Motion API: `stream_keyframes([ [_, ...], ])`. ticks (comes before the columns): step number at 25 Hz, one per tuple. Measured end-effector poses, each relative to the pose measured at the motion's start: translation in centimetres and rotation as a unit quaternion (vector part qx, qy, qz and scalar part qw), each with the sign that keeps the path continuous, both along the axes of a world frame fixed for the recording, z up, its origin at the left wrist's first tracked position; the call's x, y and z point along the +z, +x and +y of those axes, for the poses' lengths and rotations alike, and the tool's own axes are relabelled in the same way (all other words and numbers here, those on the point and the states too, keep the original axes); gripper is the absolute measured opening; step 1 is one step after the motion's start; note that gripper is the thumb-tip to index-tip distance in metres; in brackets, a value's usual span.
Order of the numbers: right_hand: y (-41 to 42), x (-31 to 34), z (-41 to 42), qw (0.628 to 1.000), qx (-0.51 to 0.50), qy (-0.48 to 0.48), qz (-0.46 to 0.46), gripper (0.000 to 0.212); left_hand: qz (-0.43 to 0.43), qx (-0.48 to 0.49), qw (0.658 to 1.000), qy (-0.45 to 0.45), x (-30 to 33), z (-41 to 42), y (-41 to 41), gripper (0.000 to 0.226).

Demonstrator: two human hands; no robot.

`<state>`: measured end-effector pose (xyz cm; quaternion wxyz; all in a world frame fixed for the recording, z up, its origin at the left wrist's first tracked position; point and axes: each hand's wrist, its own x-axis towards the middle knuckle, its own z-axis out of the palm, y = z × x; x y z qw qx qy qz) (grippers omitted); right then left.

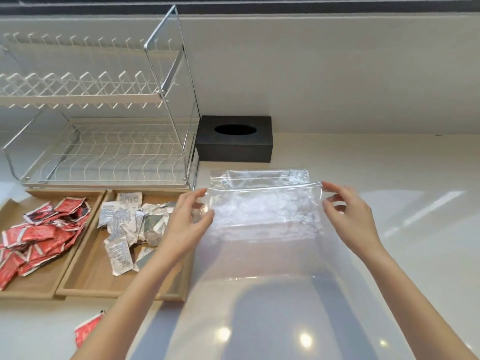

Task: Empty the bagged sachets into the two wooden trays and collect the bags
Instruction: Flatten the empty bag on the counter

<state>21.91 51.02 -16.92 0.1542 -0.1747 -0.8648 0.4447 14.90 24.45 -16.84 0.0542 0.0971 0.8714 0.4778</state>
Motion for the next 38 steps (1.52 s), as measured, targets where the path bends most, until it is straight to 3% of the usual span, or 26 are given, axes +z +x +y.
stream_keyframes([
  [8,-7.7,-2.6,2.5,0.998,-0.012,0.023,-0.052,0.041,-0.03,0.006,0.994,-0.103,-2.6,4.7,-7.1,0.065],
  [14,-10.6,-6.8,3.2,0.996,-0.008,0.031,-0.085,0.049,-0.039,0.012,0.983,-0.18,-5.9,6.7,-9.4,0.07],
  [19,-10.8,-9.0,2.1,0.984,0.025,0.112,-0.138,0.061,-0.029,-0.027,0.97,-0.239,-7.9,7.0,-9.6,0.082],
  [22,-10.6,-9.1,1.3,0.967,0.023,0.227,-0.112,0.059,0.06,-0.036,0.944,-0.322,-8.4,7.2,-9.3,0.078],
  [24,-10.4,-9.1,0.4,0.96,0.063,0.254,-0.096,0.055,0.095,-0.051,0.936,-0.337,-8.5,7.5,-9.3,0.068],
  [27,-10.3,-9.7,-0.8,0.946,0.123,0.266,-0.136,0.06,0.08,-0.096,0.937,-0.325,-9.2,8.1,-9.1,0.055],
  [38,-11.4,-12.0,-0.9,0.909,0.132,0.349,-0.188,0.073,0.071,-0.105,0.912,-0.391,-12.1,9.0,-9.1,0.067],
])
